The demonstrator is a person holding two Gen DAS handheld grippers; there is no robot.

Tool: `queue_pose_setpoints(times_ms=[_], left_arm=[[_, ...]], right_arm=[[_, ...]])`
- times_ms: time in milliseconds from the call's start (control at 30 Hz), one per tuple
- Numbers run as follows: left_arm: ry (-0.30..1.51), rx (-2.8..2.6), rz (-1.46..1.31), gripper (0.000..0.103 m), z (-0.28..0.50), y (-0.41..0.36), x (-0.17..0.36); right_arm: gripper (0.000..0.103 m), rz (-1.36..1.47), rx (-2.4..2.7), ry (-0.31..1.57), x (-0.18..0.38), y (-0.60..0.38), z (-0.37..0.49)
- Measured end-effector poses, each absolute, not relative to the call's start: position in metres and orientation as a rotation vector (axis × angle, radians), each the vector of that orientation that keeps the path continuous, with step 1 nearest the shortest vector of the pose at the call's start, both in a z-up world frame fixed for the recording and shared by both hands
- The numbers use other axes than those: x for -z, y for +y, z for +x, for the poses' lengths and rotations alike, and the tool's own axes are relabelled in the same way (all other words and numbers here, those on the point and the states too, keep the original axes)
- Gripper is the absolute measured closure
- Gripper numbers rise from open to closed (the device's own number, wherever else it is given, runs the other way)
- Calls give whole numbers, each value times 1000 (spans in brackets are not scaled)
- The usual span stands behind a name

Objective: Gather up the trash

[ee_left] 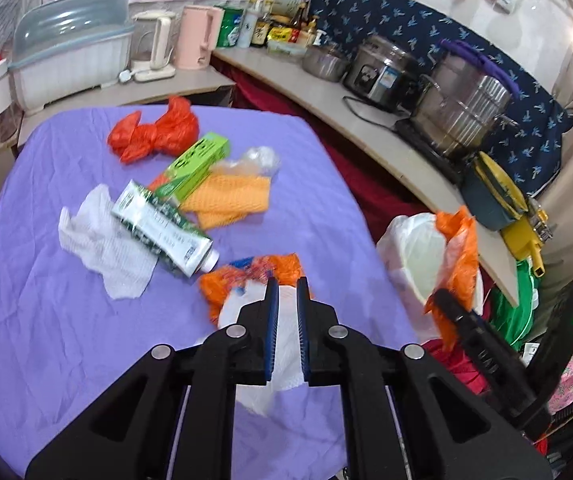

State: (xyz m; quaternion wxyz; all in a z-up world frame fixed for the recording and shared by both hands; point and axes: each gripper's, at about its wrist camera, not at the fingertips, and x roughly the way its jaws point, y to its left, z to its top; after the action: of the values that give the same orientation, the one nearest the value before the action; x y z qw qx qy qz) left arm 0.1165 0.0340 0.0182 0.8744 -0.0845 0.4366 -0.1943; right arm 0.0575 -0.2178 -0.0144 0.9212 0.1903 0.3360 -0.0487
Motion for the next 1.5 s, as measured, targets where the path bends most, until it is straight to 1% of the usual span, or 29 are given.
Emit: queue_pose_setpoints(times_ms=[133,167,200,267,300,333,467,700,767,800,900,933,967,1033,1133,1267,1500], left_arm=[[928,391,-170,95,113,44,-8],[935,394,-167,94,112,46,-5],[942,388,-164,89,111,47,-3],[964,370,-148,50,107,48,10],[961,354,-144,45,104,49,16],[963,344,-135,43,101,48,23],[1048,357,-97,44,96,35,59],[1094,401,25,43,81,-2,97],[1108,393,51,45,81,-8,106],[1122,392,61,48,82,-11,112],[1122,392,87,71,81,-15,115],[1133,402,86,87,81,-16,114],[1144,410,74,95,82,-15,113],[1142,419,57,97,80,-13,109],[1099,441,40,98,73,-10,86],[1010,473,-12,98,70,-4,39],[879,518,-56,98,82,-22,-31]], right_arm=[[76,386,97,695,16,-216,60],[76,385,96,695,17,-215,60],[76,386,95,696,17,-216,60],[76,387,93,698,18,-215,61],[76,386,92,700,19,-214,61],[76,385,91,701,20,-213,61],[76,379,88,714,23,-212,62],[76,380,105,719,26,-220,58],[76,382,109,721,27,-222,56],[76,382,112,721,27,-223,55],[76,383,118,724,29,-228,53],[76,384,121,724,29,-229,52],[76,387,122,723,29,-231,51],[76,393,125,721,29,-234,50],[76,398,126,710,26,-237,49],[76,400,128,688,19,-240,46],[76,408,136,642,2,-254,40]])
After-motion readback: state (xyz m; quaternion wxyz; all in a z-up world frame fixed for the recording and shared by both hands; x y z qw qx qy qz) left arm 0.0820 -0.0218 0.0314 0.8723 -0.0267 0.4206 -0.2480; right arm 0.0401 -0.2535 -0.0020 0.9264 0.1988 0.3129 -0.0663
